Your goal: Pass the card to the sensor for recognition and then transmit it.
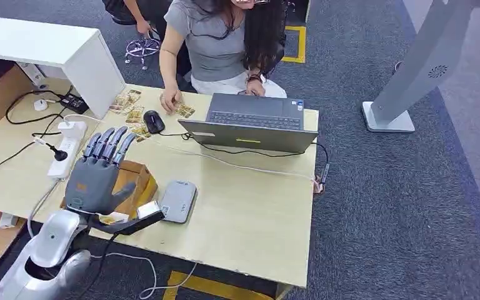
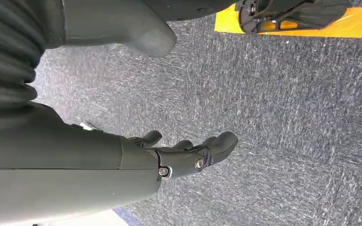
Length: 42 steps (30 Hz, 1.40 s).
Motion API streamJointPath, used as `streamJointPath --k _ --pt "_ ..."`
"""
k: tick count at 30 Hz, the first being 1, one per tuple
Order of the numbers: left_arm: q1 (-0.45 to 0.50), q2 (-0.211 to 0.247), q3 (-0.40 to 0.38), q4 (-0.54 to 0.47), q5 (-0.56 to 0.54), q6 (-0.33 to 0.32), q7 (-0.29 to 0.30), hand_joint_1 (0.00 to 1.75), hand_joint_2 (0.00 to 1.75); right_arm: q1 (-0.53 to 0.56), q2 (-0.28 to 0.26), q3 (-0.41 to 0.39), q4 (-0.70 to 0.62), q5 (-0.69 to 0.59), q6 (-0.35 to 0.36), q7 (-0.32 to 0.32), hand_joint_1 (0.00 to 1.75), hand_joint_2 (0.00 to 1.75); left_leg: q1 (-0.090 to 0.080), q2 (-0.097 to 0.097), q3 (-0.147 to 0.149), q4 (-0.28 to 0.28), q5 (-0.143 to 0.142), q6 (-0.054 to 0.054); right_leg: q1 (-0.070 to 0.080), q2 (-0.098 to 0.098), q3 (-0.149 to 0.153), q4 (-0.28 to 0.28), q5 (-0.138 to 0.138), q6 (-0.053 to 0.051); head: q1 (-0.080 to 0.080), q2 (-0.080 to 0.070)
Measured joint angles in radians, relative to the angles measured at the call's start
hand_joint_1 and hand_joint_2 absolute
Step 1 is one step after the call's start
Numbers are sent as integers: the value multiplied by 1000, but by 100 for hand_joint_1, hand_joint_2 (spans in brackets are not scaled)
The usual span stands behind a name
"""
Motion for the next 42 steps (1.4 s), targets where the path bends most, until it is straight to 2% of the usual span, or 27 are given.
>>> streamJointPath --k 7,12,15,19,22,27,31,38,42 --pt "47 5 15 -54 1 11 -13 0 175 0 2 -2 0 -1 0 0 0 175 0 0 0 0 1 0 0 1 1 0 1 0 1 0" --pt "182 5 29 -143 -2 56 -26 0 175 1 3 -3 0 -3 -6 0 0 175 0 0 0 0 0 1 0 1 0 0 0 0 0 0" --pt "263 9 33 -190 2 0 -20 0 175 1 5 -15 -1 -21 -9 0 0 175 0 0 0 0 -1 0 0 1 0 0 -1 0 0 0" --pt "386 39 35 -240 32 -91 49 0 175 4 8 -34 -3 -33 -11 1 0 175 0 0 0 0 -1 -1 0 1 0 0 -1 -1 0 0" --pt "478 55 52 -260 86 -125 114 0 175 5 11 -48 -4 -32 -17 13 0 175 1 0 0 -1 -1 -1 1 0 0 0 -2 -2 0 0" --pt "564 55 113 -264 165 -159 125 0 175 7 14 -58 -6 -20 -24 21 0 175 1 0 0 -1 -1 -1 1 -1 -1 0 -2 -2 0 0" --pt "572 45 162 -264 172 -181 123 0 175 6 15 -66 -7 -14 -23 20 0 175 1 -2 0 -1 -1 -1 1 -3 0 0 -2 -2 0 0" --pt "494 -31 266 -217 122 -171 99 0 175 5 16 -71 -8 3 -24 17 0 175 1 -4 0 -1 -1 -1 1 -5 3 0 -1 -2 0 0" --pt "465 -56 300 -190 114 -170 89 0 175 4 16 -71 -8 5 -23 19 0 175 1 -4 1 0 -1 -1 1 -5 3 0 -1 -2 0 0"
